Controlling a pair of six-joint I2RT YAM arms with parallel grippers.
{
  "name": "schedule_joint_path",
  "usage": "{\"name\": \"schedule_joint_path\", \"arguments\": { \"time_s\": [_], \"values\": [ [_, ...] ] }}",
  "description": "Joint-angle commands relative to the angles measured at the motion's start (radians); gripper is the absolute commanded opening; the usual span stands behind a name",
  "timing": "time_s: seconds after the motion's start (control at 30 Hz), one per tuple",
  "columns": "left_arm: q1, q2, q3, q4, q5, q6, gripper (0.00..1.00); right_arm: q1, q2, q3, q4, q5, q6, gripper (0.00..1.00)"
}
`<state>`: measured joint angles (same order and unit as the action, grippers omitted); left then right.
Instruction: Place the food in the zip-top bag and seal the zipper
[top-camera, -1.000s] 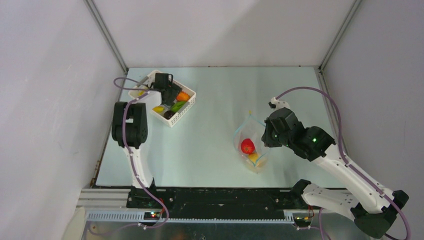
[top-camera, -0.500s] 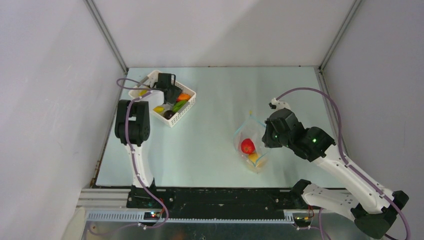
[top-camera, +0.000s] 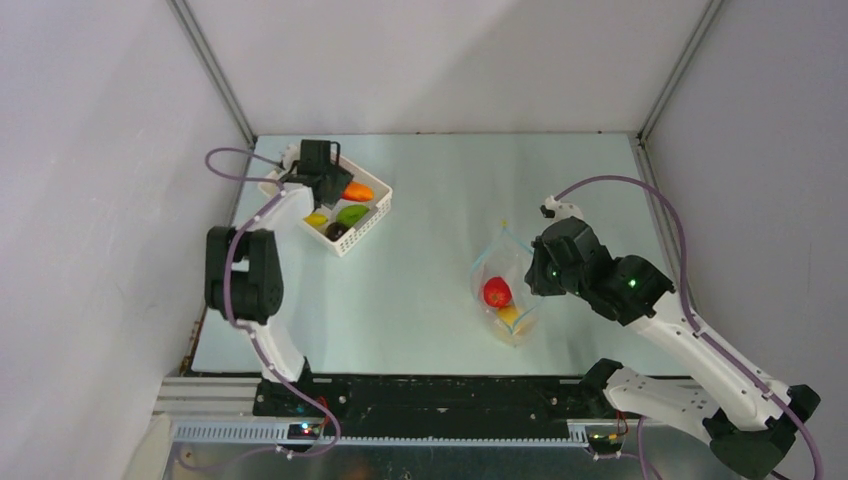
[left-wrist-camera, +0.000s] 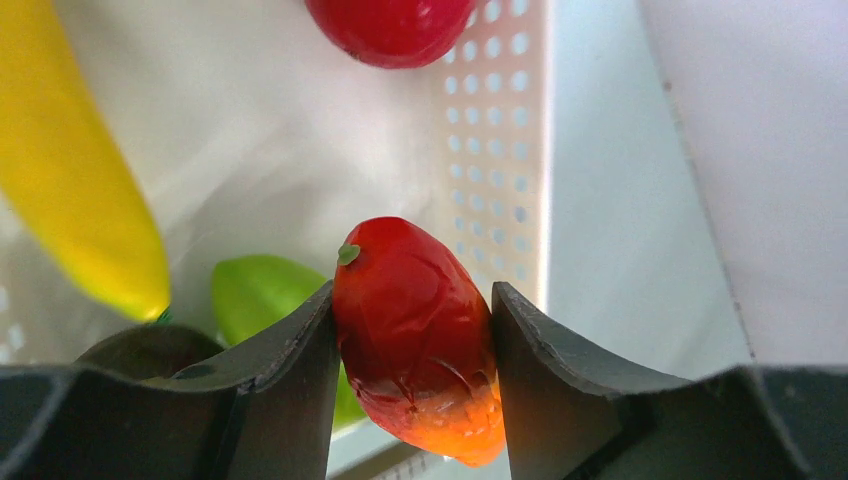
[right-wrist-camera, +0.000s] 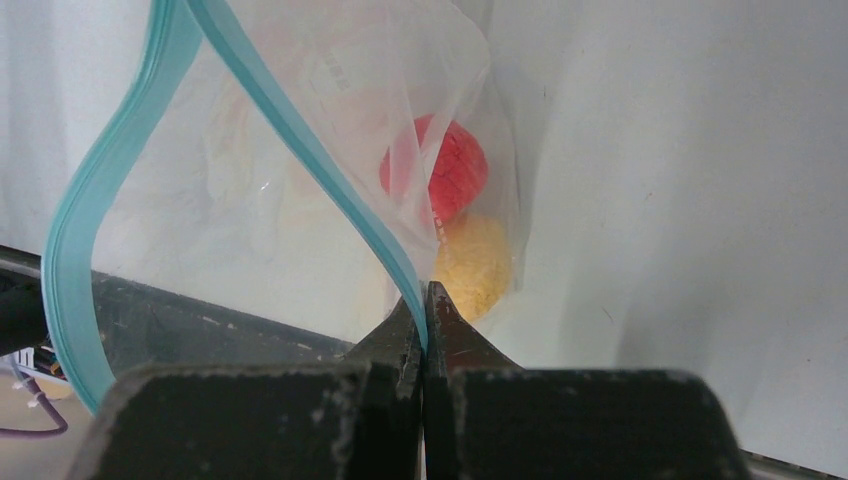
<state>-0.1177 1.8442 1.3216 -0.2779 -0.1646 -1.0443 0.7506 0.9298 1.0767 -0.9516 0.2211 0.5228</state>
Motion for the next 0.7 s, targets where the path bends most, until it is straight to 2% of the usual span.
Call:
{"name": "schedule_joint_path", "arguments": {
  "time_s": [0.0,0.2,0.43,0.57,0.67],
  "values": [
    [-0.005,-0.178,-0.03,-0.037,-0.111,0.056,0.44,-0.004,-0.024,-0.003,0.015,0.018,-0.016,0.0],
    [-0.004,-0.323,-0.07,-0.059,-0.152,0.079,0.43,-0.003,-0.037,-0.003,0.016,0.014,-0.018,0.0],
    [-0.017,-0.503,-0.123,-0.054,-0.099,0.085,0.41,-0.003,-0.049,-0.005,0.021,0.009,-0.028,0.0],
    [-0.091,-0.633,-0.179,-0.059,-0.088,0.102,0.41,-0.001,-0.048,-0.004,0.028,-0.005,-0.034,0.0],
    [-0.222,-0.745,-0.195,-0.077,-0.118,0.129,0.41,-0.002,-0.044,-0.005,0.024,-0.009,-0.038,0.0]
  ]
}}
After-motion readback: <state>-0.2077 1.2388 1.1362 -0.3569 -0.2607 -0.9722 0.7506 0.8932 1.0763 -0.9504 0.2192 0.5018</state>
